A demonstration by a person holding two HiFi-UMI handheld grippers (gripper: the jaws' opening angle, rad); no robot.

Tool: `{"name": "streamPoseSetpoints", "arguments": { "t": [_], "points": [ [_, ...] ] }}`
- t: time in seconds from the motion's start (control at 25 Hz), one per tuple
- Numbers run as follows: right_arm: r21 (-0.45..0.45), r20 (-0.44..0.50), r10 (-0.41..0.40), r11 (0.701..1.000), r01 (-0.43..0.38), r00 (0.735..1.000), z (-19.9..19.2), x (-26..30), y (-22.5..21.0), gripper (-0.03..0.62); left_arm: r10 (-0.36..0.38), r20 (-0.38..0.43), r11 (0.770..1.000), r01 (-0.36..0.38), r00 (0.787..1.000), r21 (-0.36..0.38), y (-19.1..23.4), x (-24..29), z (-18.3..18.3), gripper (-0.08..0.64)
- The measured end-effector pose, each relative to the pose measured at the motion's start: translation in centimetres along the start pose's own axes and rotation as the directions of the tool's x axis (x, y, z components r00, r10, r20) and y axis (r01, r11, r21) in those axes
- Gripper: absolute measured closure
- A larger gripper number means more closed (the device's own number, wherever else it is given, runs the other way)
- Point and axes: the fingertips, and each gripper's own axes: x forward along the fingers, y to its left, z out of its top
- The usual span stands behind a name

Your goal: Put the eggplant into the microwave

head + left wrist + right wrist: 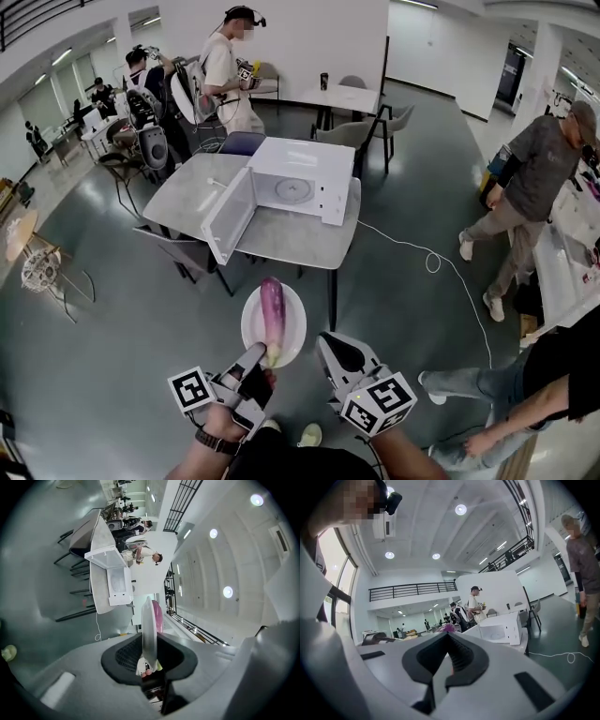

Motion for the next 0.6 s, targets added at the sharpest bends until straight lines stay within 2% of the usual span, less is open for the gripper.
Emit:
{"name": "streamPoseSetpoints", "arguments": {
  "t": [0.28, 0.6],
  "points": [
    [0.003, 0.001, 0.004, 1.0, -0.004, 1.0, 0.4, 1.1, -1.7, 0.591, 0.003, -0.002, 1.0, -0.003, 1.0, -0.005, 0.6, 2.0, 0.7, 0.479],
    [-0.005, -0.004, -0.017, 1.0, 0.017, 1.0, 0.9, 4.7, -3.9, 0.591, -0.006, -0.022, 1.0, 0.006, 1.0, -0.019, 1.9, 5.4, 3.7, 0.479]
  ]
}}
